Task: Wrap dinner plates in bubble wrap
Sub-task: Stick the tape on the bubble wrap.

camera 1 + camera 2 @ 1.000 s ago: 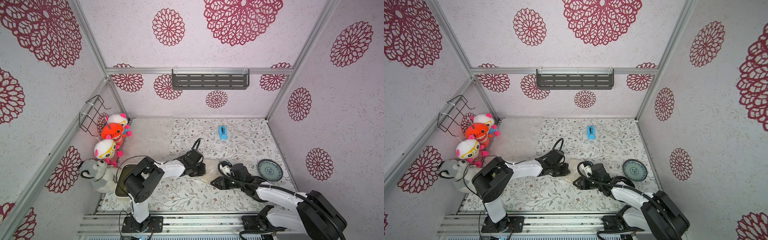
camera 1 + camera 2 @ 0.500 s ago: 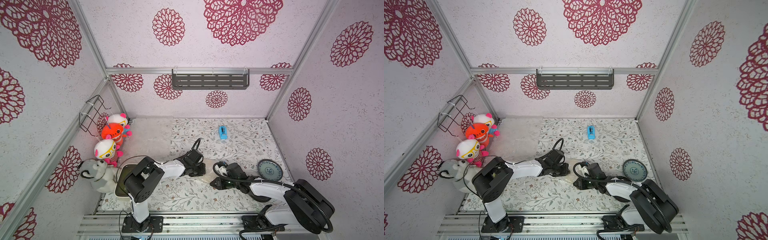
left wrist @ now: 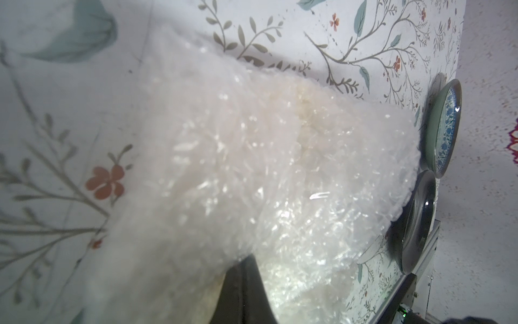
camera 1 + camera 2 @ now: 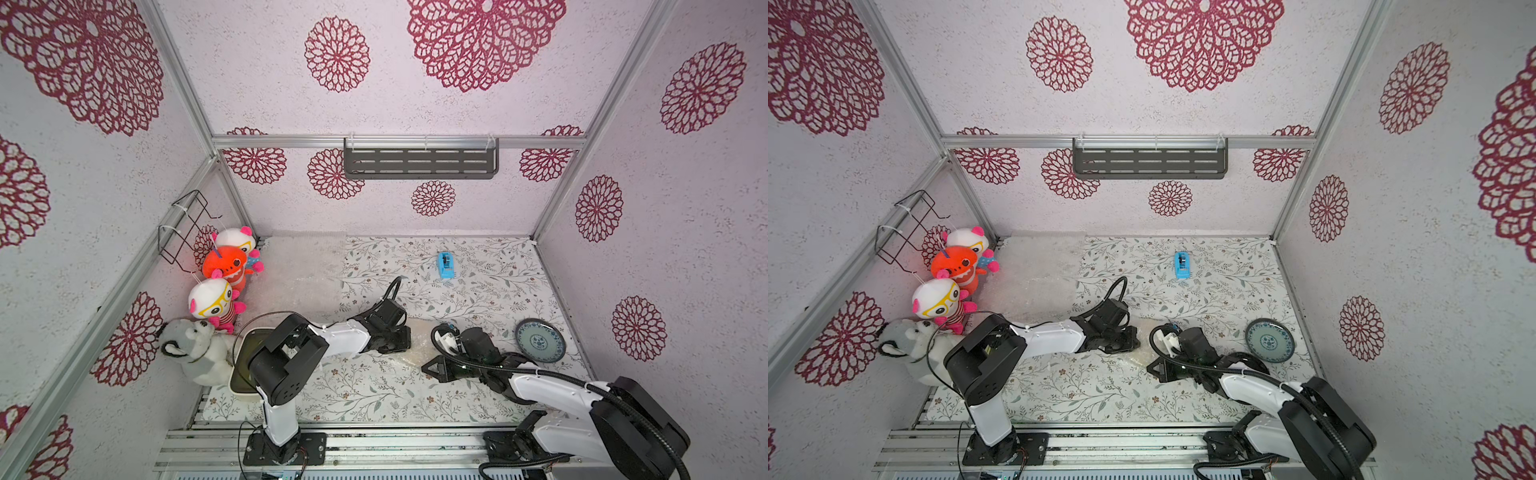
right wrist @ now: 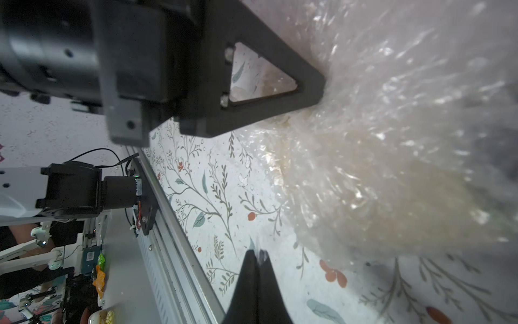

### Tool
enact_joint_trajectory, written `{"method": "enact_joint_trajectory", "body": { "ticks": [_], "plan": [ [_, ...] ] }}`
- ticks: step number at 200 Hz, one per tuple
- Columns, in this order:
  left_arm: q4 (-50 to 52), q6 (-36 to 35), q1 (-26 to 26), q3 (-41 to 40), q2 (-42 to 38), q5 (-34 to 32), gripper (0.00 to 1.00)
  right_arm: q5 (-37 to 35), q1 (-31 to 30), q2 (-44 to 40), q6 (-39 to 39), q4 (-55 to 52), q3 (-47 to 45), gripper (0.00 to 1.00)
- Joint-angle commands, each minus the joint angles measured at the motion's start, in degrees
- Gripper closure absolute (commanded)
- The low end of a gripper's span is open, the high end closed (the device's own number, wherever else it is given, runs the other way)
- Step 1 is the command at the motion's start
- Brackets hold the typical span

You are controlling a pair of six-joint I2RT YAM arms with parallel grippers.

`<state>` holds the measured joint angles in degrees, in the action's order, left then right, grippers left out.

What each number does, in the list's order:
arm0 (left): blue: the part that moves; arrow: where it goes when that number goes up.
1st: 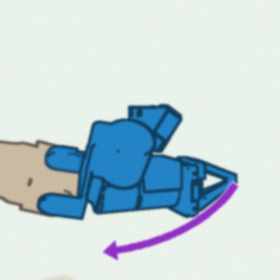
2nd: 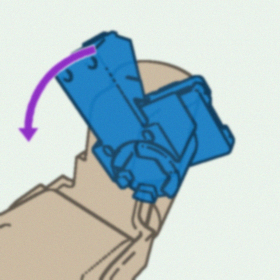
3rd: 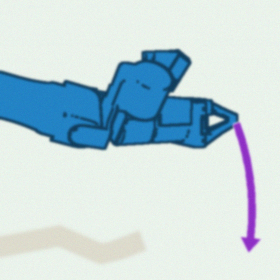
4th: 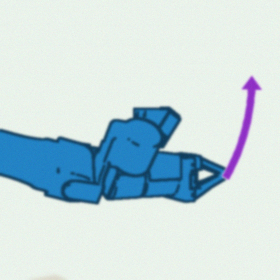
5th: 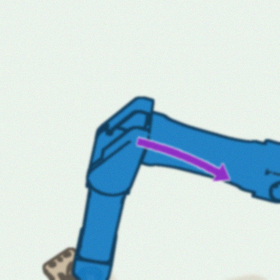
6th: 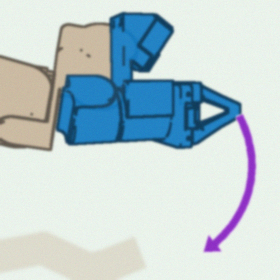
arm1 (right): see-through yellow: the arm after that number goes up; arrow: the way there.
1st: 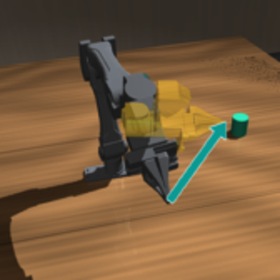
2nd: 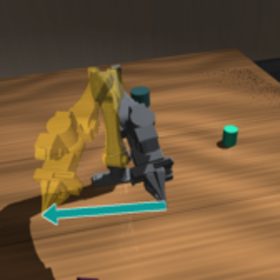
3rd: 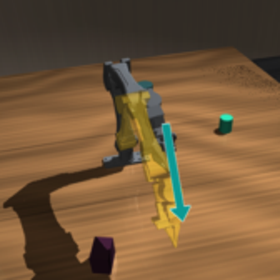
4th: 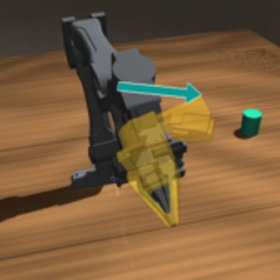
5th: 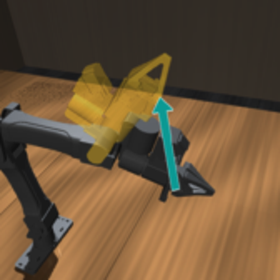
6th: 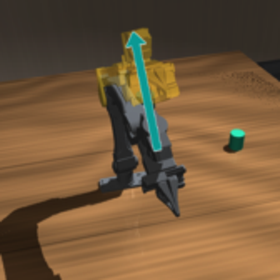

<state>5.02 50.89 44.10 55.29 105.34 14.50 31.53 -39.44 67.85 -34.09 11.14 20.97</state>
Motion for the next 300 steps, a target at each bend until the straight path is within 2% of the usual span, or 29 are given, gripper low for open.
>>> {"method": "enact_joint_trajectory", "body": {
  "ticks": [1,27,54,92,134,155,180,195,209,241,249,261,266,285,300],
  "plan": [
    [1.3,0.6,0.5,-0.9,0.1,-0.3,1.00,3.3,-0.4,-2.4,-0.6,-2.7,0.0,1.00],
    [1.6,0.6,0.6,-0.7,0.4,-0.2,1.00,6.2,-0.4,-1.9,-3.7,0.6,-2.4,1.00],
    [1.7,0.6,0.5,-0.8,0.1,-0.4,1.00,4.4,-0.3,-2.1,-7.8,4.4,-6.2,1.00],
    [1.7,0.4,0.5,-0.4,0.5,0.1,1.00,1.1,-0.3,5.5,-8.6,6.2,-6.0,1.00],
    [1.9,0.6,0.5,-0.6,0.3,-0.4,1.00,1.3,-0.3,10.7,-9.1,7.5,-7.0,1.00],
    [1.8,0.7,0.6,-0.5,0.4,-0.3,1.00,1.9,-0.4,6.3,-8.1,4.3,-7.0,0.83],
    [1.8,0.6,0.6,-0.6,0.4,-0.3,1.00,-4.9,-0.3,-4.8,0.8,-15.4,-0.4,0.56],
    [1.8,0.4,0.5,-0.5,0.5,0.0,1.00,-9.1,-0.3,-8.7,5.6,-24.3,4.3,0.50],
    [1.8,0.4,0.5,-0.4,0.5,0.0,1.00,-9.9,-0.3,-8.3,9.3,-27.8,8.5,0.49],
    [1.6,0.4,0.5,-0.8,0.2,-0.1,1.00,-8.4,-0.3,1.2,12.5,-23.3,17.0,0.56],
    [1.5,0.4,0.5,-0.9,0.1,-0.2,1.00,-12.4,-0.1,3.6,11.3,-21.4,18.6,0.64],
    [1.2,0.4,0.3,-0.9,0.2,0.0,1.00,-22.0,0.3,7.5,8.2,-20.2,20.3,0.85],
    [1.1,0.4,0.3,-0.9,0.3,0.0,1.00,-24.1,1.0,9.1,7.0,-19.3,20.6,0.91],
    [0.9,0.4,0.3,-0.9,0.4,0.4,1.00,-23.5,2.6,15.6,4.2,-12.4,20.4,0.99],
    [0.9,0.4,0.3,-0.9,0.4,0.6,1.00,-23.2,2.3,21.7,4.0,-13.4,23.2,1.00]
  ]
}}
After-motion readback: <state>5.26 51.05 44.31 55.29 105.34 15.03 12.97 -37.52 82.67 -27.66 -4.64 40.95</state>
